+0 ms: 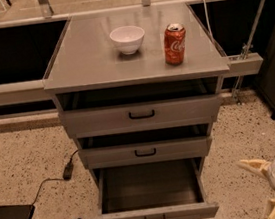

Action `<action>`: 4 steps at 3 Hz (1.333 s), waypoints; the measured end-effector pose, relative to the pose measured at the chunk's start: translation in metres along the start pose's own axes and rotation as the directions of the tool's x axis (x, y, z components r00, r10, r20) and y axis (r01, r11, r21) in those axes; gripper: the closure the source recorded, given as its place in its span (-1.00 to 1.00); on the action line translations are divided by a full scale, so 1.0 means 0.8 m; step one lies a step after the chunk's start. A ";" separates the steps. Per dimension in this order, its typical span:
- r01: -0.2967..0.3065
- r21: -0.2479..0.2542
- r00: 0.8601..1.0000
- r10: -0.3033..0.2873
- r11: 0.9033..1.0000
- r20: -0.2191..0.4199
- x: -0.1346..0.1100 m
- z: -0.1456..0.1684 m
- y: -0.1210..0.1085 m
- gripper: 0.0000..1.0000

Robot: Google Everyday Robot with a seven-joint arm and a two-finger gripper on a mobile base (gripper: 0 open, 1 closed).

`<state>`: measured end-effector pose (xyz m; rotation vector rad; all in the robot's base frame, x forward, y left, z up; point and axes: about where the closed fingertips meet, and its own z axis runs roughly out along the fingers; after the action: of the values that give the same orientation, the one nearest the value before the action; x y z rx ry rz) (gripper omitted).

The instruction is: Close bottom drawer

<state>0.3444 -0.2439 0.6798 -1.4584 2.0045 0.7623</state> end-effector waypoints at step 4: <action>0.008 -0.130 0.978 0.019 0.992 0.208 -0.026 0.171 0.087 -1.00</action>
Offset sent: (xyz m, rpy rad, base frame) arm 0.0082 0.1565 -0.0627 -0.0540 -0.2057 -0.0511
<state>0.2965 -0.1150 0.6085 -1.3810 1.8306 1.0209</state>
